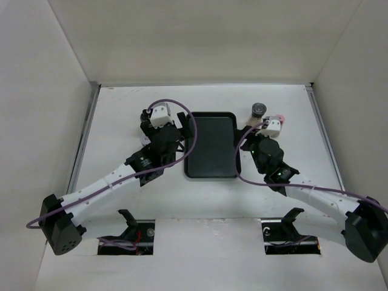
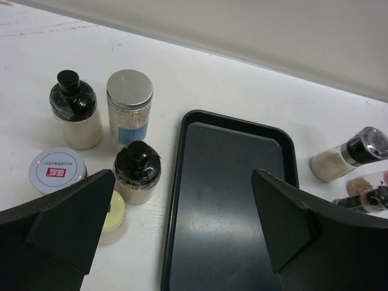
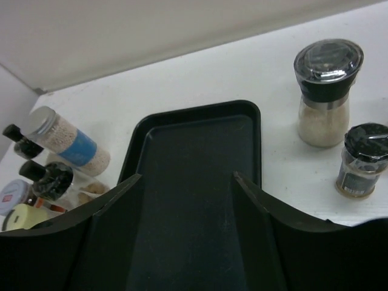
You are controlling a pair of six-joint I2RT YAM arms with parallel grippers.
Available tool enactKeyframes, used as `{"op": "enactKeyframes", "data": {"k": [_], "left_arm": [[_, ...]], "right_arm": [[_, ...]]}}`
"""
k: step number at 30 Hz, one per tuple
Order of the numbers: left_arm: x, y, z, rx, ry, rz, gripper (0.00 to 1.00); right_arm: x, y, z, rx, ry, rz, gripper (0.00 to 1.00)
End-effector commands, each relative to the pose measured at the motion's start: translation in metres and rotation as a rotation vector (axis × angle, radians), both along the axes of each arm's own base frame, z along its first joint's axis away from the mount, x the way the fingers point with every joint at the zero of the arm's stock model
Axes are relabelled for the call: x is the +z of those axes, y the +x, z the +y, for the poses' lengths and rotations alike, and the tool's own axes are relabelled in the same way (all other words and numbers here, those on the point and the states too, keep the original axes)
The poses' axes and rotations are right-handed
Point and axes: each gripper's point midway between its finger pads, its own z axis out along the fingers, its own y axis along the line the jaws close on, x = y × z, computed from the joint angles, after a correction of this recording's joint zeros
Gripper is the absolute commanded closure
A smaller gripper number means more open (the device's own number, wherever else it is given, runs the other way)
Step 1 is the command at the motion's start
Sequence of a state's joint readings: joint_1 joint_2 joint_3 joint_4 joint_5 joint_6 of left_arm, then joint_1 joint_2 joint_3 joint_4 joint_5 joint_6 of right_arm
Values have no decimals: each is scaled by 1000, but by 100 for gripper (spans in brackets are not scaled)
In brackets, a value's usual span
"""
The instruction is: Organize the condiment bottles
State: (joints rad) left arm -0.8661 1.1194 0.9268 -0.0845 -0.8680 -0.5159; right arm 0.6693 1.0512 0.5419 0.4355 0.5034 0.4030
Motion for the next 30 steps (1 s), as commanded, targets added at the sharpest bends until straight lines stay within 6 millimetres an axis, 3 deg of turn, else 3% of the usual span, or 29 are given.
{"op": "enactKeyframes", "data": {"k": [1, 5, 7, 9, 11, 14, 16, 17, 18, 20, 21, 24, 26, 30], "left_arm": [[7, 9, 14, 45, -26, -39, 0], [8, 28, 25, 57, -49, -44, 0], [3, 41, 30, 69, -44, -27, 0], [-2, 55, 33, 62, -37, 0, 0], [0, 63, 39, 72, -46, 1, 0], [6, 74, 46, 77, -63, -11, 0], [6, 87, 44, 40, -70, 0, 0], [6, 90, 41, 24, -68, 2, 1], [4, 94, 39, 12, -58, 5, 13], [4, 99, 40, 25, -49, -3, 47], [3, 99, 42, 40, -46, -8, 55], [0, 106, 46, 62, -11, 13, 48], [-7, 115, 50, 74, 11, 42, 36], [-28, 132, 42, 39, 30, 107, 24]], "right_arm": [[14, 6, 7, 11, 9, -49, 32], [8, 8, 10, 11, -8, -41, 30], [4, 10, 12, 13, -16, -32, 35], [3, 11, 16, 22, -22, -24, 54], [2, 11, 21, 35, -36, -15, 82], [2, 10, 24, 37, -54, 5, 90], [0, 10, 25, 39, -60, 12, 84], [-1, 11, 25, 39, -64, 12, 77], [-1, 11, 25, 40, -66, 13, 70], [-1, 10, 28, 47, -64, 8, 52], [0, 9, 29, 50, -62, 4, 45], [0, 9, 30, 58, -62, -2, 32], [1, 8, 32, 64, -62, -4, 28], [2, 7, 34, 72, -64, -7, 26]]}}
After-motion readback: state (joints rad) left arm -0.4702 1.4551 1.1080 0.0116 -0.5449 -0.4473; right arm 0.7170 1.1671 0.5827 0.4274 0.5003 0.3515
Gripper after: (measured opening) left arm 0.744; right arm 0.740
